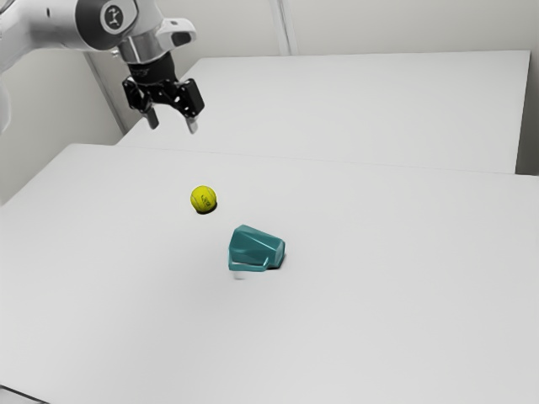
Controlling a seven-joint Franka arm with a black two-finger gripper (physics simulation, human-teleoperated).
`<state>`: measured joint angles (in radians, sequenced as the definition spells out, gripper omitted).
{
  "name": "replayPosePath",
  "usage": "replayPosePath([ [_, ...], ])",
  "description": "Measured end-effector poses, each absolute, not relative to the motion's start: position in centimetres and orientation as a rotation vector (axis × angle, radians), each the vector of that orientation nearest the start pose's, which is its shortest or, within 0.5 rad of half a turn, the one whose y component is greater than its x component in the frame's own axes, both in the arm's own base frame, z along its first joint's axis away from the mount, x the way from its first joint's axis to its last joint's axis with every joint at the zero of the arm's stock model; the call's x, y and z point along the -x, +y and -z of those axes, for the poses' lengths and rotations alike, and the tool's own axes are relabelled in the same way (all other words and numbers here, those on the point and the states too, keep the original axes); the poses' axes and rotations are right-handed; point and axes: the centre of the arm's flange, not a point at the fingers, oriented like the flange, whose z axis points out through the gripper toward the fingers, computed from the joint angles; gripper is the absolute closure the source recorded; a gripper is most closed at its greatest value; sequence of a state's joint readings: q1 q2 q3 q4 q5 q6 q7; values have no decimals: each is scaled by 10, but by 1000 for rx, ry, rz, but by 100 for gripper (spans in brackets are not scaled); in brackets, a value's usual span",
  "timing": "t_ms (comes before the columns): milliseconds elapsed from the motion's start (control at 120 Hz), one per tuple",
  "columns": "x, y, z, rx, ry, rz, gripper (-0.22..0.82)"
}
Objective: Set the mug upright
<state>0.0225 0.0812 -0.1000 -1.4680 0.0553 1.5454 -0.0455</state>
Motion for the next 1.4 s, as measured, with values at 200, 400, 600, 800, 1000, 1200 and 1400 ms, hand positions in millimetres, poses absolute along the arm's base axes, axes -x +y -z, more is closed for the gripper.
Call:
replayPosePath([
  [200, -578, -29, -629, 3096, 19, 17, 0],
  [400, -578, -26, -620, 3125, -1, -15, 0],
  [600, -574, -19, -573, 3191, -51, -126, 0],
  [800, -567, -15, -518, 3341, -113, -268, 0],
  [1000, -560, 11, -466, 3570, -184, -308, 0],
  [1200, -561, 31, -419, 3763, -149, -231, 0],
  [1400, -570, 41, -355, 3889, -36, -171, 0],
])
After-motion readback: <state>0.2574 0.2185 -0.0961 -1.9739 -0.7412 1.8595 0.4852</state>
